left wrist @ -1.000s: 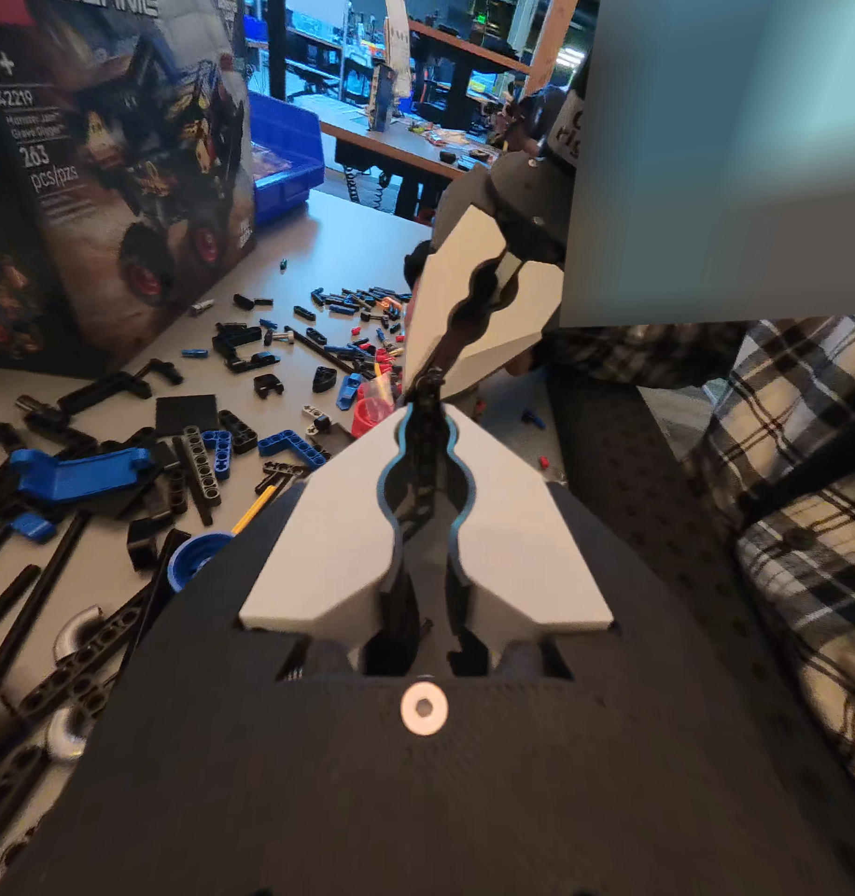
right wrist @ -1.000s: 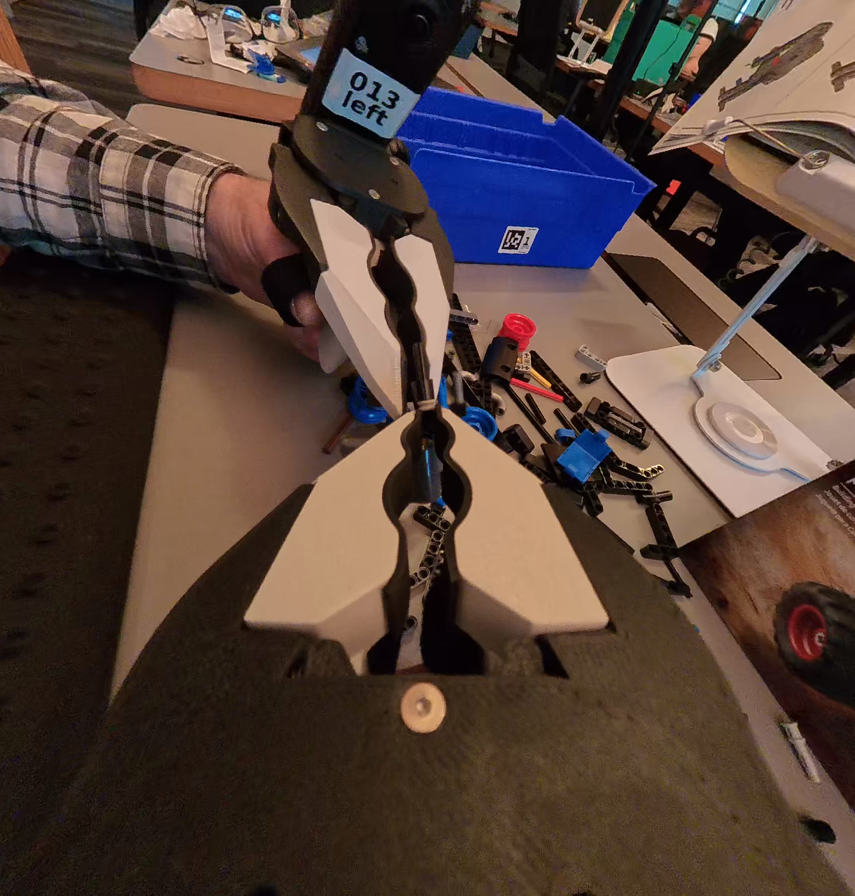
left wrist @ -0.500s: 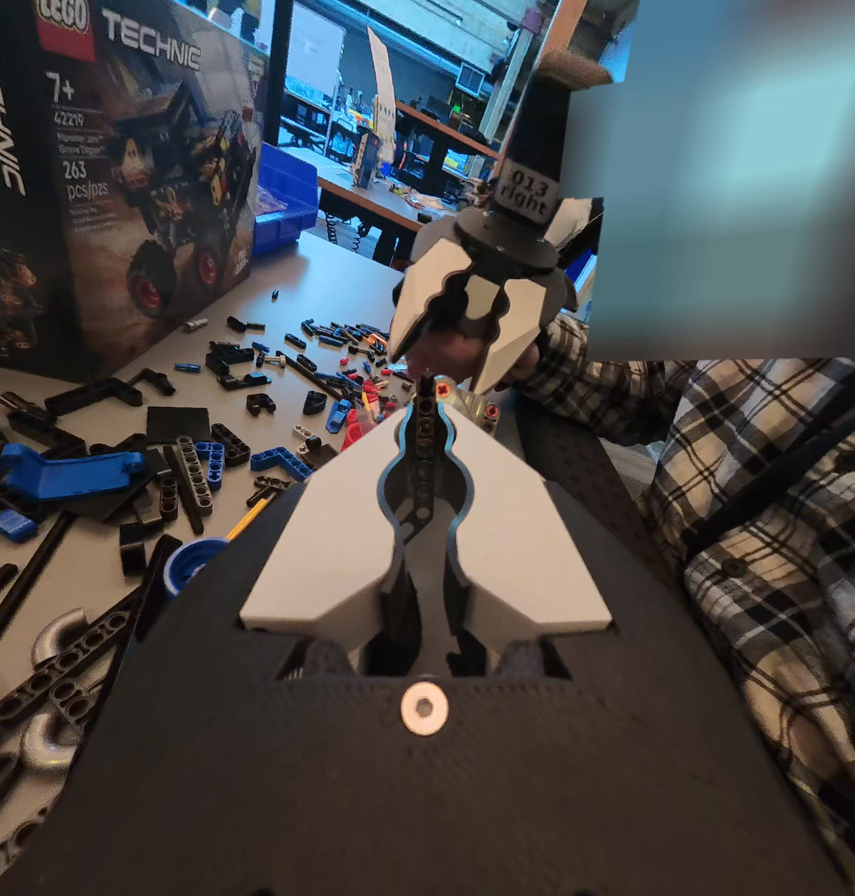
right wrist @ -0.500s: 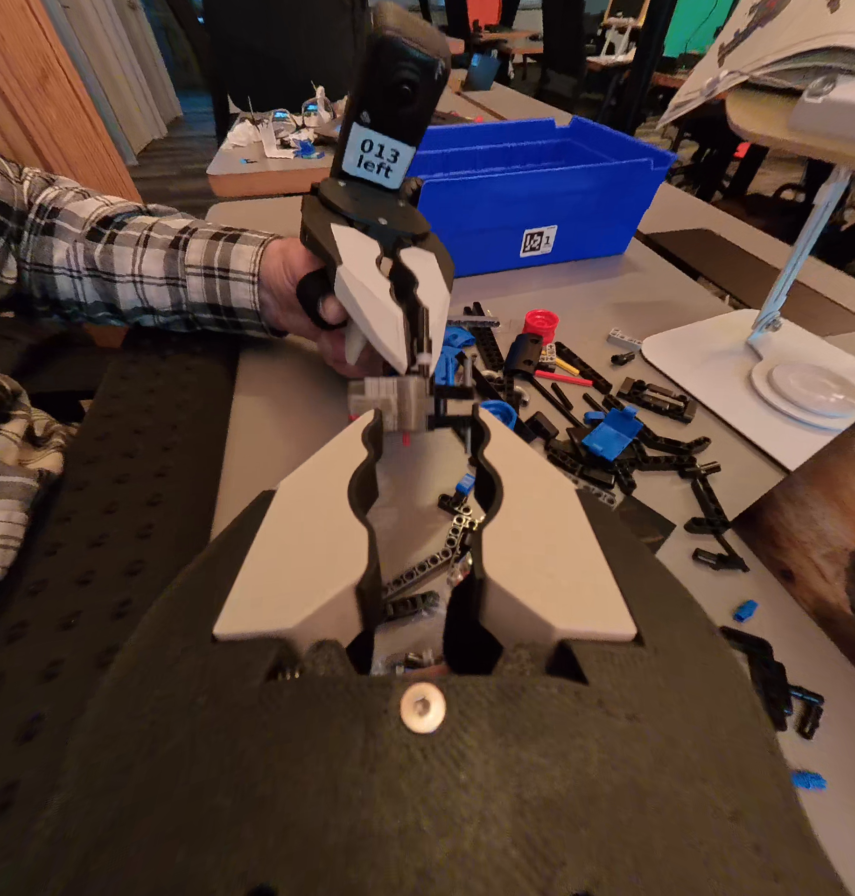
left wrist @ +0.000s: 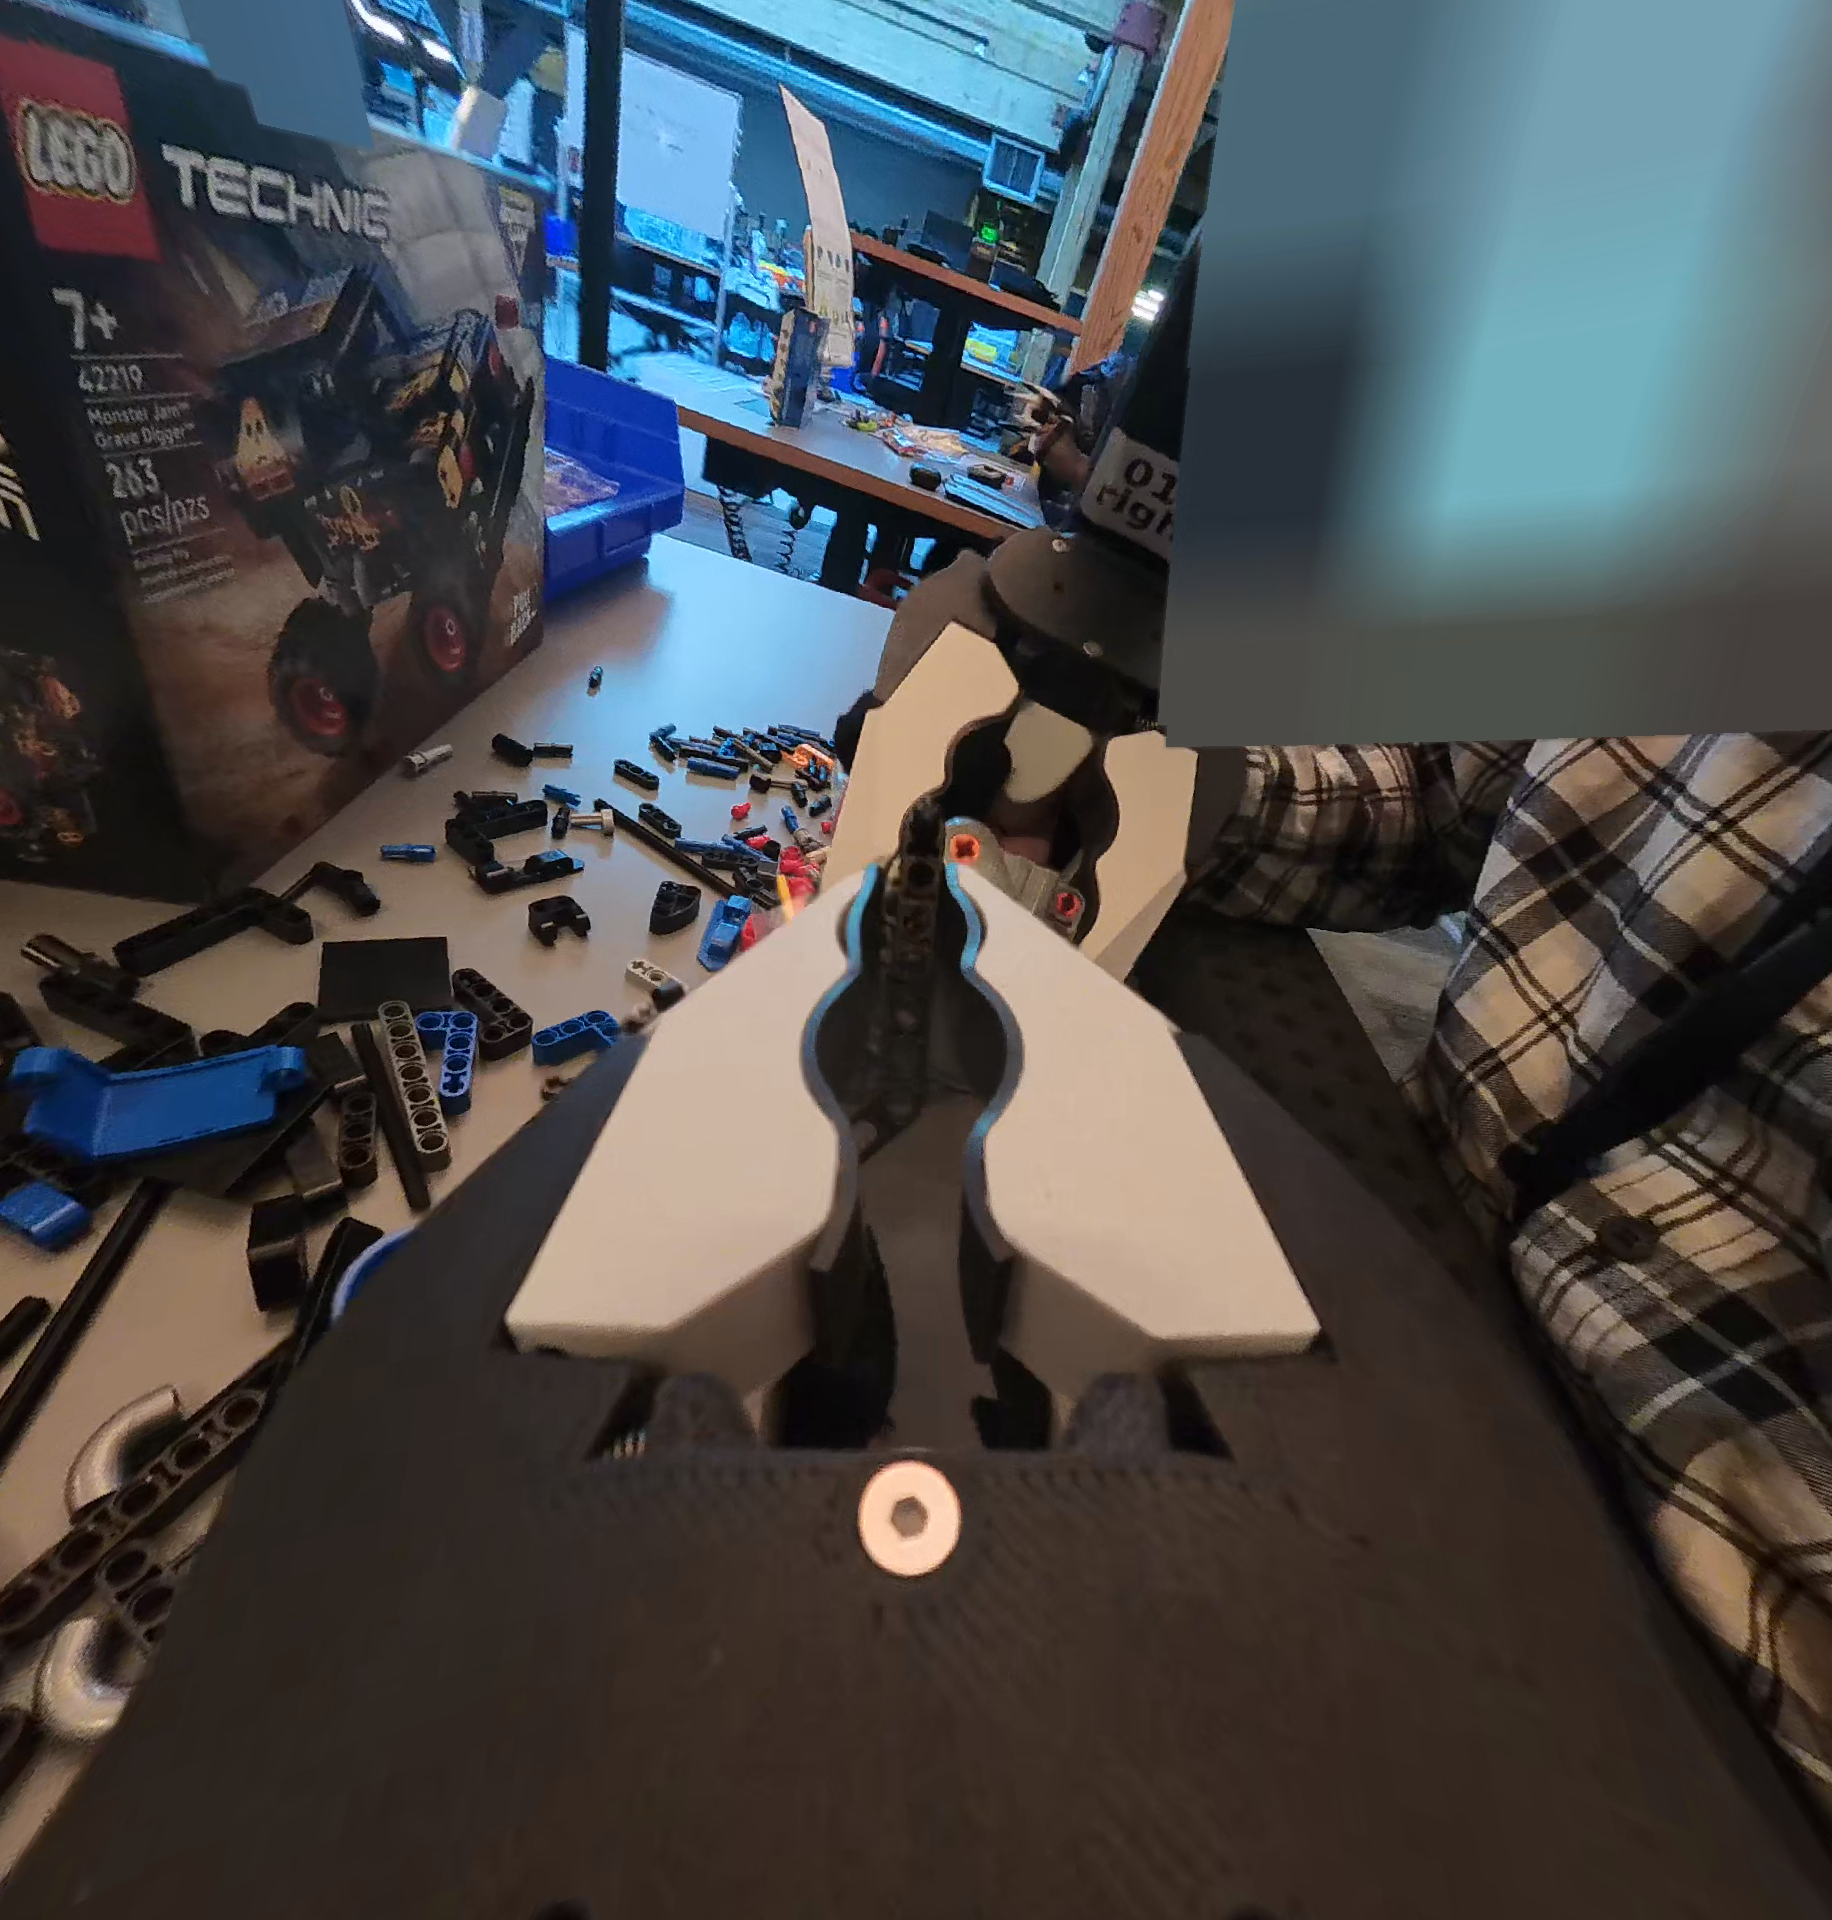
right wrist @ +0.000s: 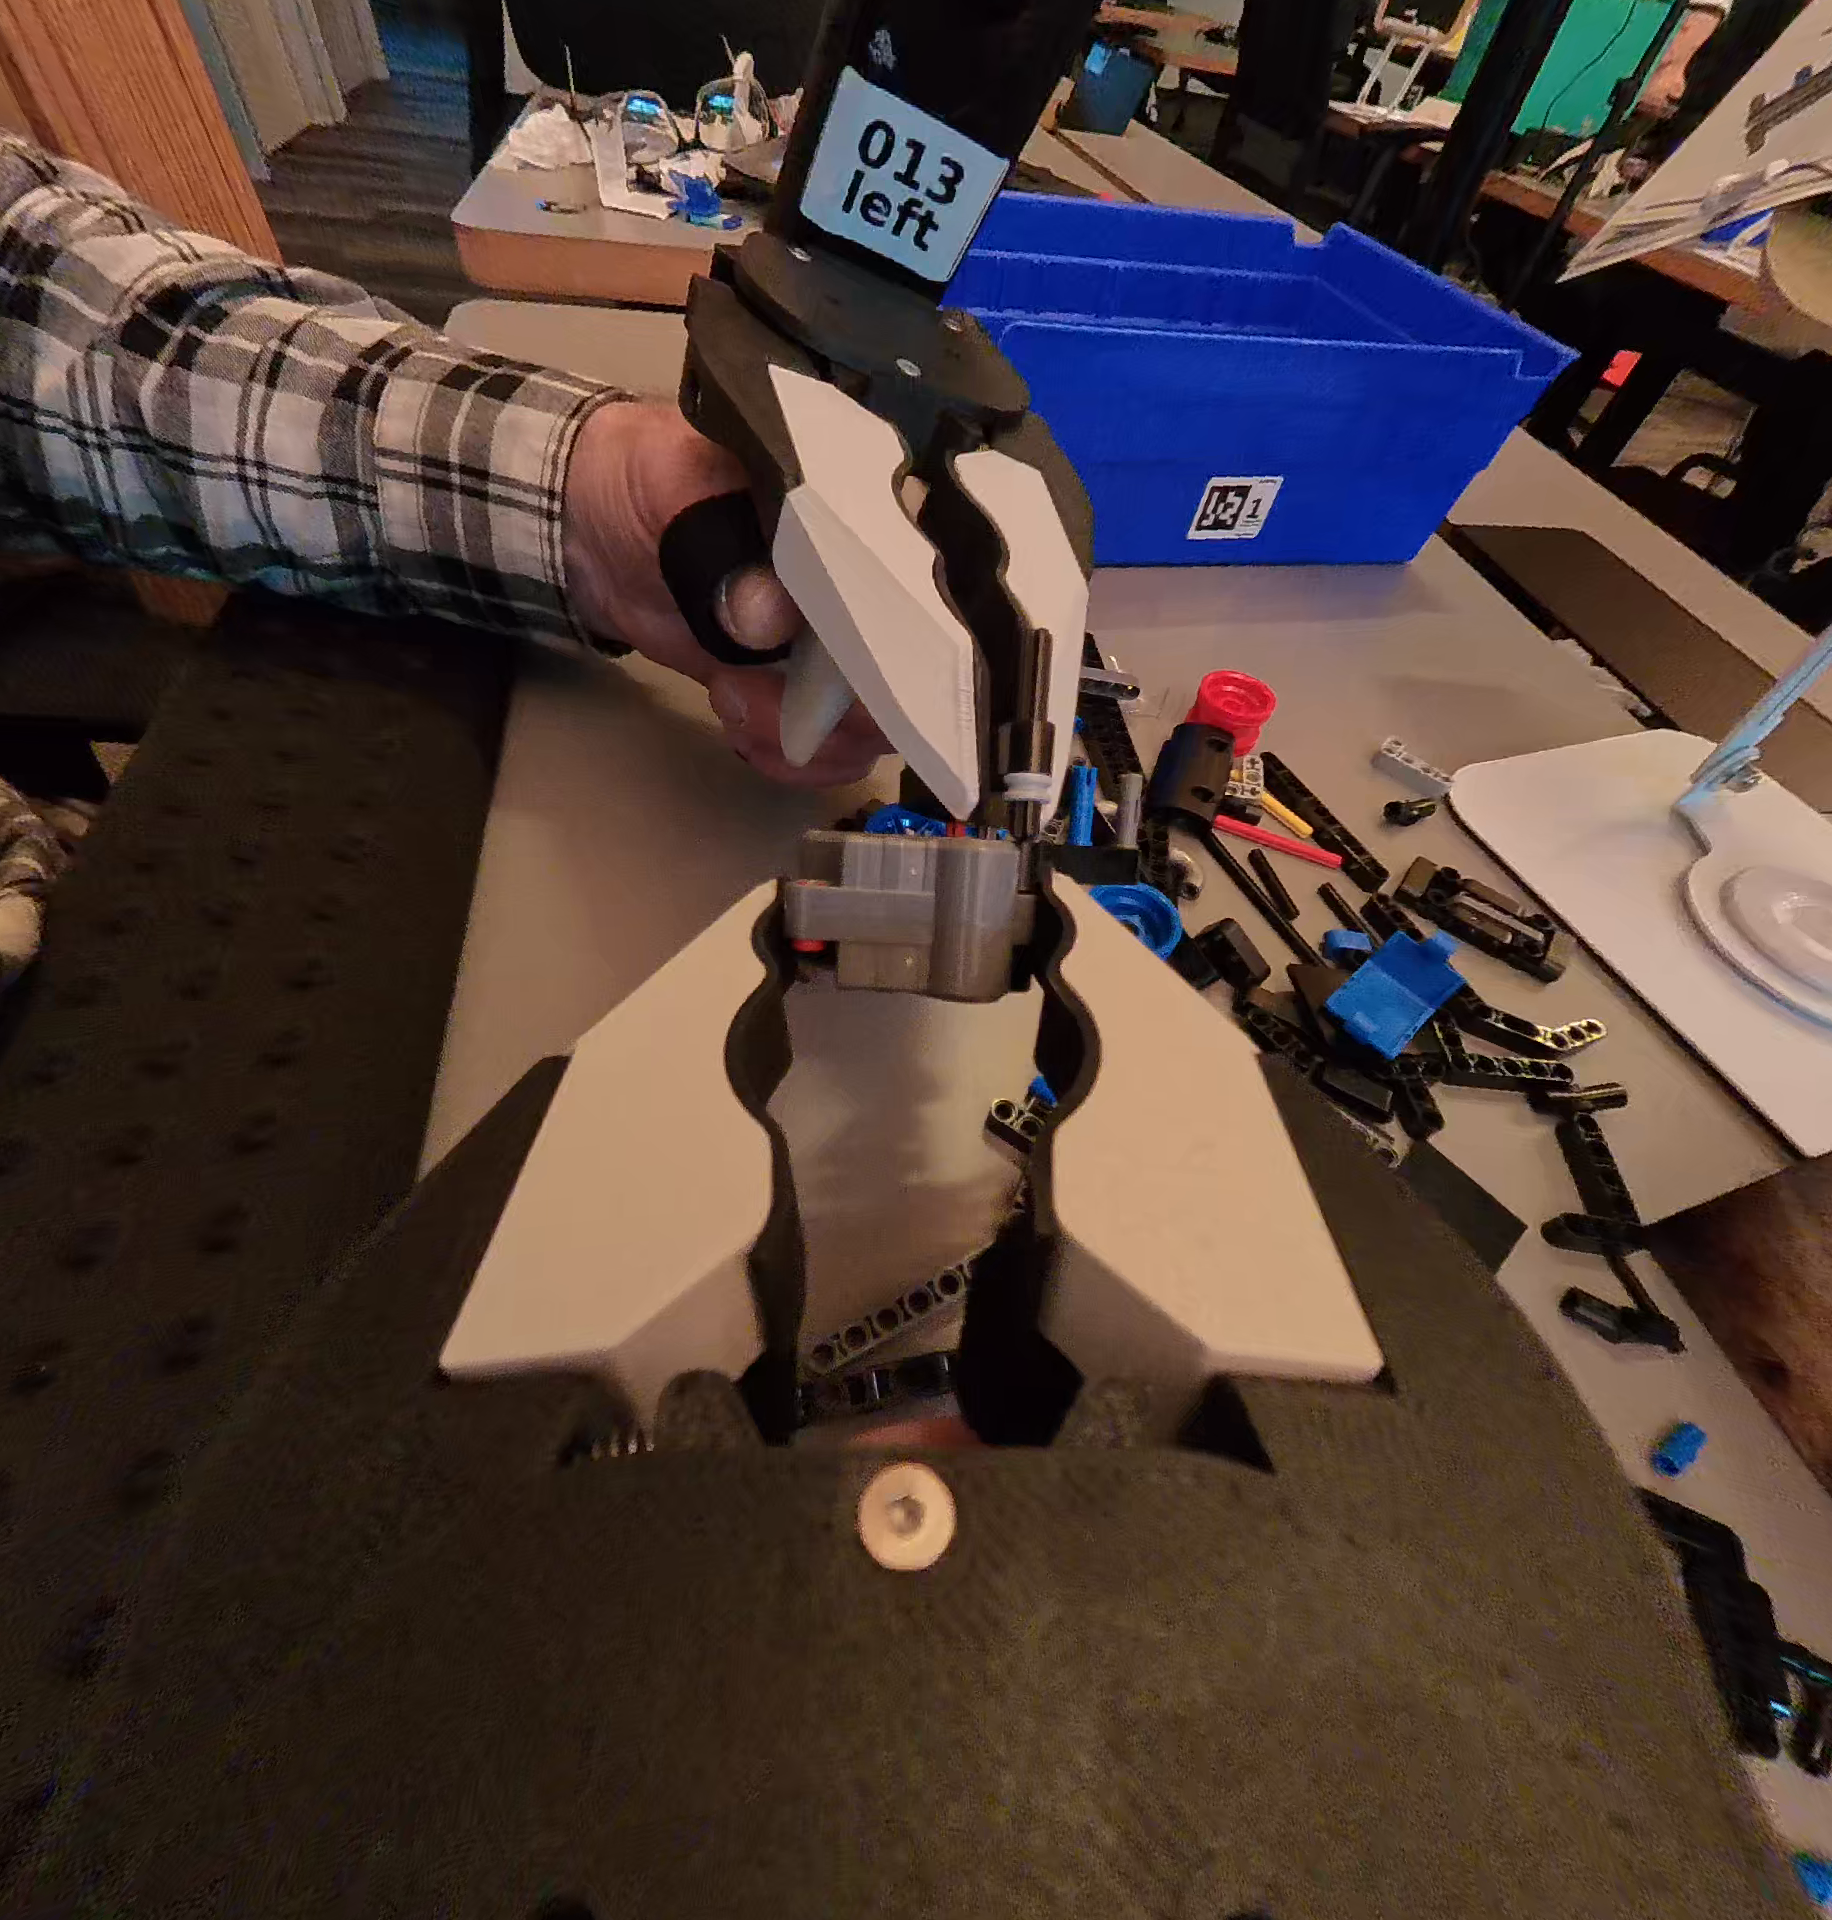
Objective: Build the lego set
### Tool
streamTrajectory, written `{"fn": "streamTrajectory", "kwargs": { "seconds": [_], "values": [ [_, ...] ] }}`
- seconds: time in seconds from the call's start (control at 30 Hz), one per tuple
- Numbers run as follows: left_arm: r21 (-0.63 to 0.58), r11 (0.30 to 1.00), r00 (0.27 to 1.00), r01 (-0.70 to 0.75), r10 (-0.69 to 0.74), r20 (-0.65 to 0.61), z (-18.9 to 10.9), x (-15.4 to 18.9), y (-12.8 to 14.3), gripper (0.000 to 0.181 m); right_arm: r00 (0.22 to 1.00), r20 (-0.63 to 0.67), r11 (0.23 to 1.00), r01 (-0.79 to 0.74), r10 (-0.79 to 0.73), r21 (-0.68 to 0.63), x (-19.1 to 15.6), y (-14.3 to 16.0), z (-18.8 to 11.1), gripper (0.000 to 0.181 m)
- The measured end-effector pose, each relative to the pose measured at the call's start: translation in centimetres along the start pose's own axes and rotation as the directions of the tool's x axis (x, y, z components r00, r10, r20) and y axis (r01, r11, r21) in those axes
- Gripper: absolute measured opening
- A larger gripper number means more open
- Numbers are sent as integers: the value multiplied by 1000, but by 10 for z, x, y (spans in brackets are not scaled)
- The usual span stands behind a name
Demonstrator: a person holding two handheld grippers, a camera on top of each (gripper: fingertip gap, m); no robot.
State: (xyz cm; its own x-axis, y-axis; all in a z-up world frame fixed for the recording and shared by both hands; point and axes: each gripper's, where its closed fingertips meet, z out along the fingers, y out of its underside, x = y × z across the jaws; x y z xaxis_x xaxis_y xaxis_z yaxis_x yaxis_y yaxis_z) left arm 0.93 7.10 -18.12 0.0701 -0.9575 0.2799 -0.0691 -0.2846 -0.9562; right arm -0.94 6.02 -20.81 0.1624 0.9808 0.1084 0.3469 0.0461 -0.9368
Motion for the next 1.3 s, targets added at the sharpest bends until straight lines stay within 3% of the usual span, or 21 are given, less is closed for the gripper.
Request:
{"fn": "streamTrajectory", "kwargs": {
  "seconds": [0.03,0.17,0.63,0.87,1.0,1.3],
  "values": [
    [22,1000,1000,-1,1,7,-1,0,-5,17,1000,6,1000,-1,1,-1,-1,0,0,44],
    [24,999,999,-40,39,25,-3,1,-11,5,1000,1,1000,20,-20,-10,-2,1,1,43],
    [-159,978,987,-134,146,66,-9,-3,5,4,999,8,999,37,-37,-10,-3,4,1,43],
    [-260,956,984,-138,163,76,-10,-8,22,5,999,22,999,33,-33,-35,-4,13,3,42],
    [-368,916,973,-158,208,101,-9,-16,48,4,999,6,999,32,-32,12,0,4,-3,41],
    [-330,935,980,-130,171,100,-8,-15,47,0,998,54,1000,12,-11,-4,-3,13,-4,41]
  ]
}}
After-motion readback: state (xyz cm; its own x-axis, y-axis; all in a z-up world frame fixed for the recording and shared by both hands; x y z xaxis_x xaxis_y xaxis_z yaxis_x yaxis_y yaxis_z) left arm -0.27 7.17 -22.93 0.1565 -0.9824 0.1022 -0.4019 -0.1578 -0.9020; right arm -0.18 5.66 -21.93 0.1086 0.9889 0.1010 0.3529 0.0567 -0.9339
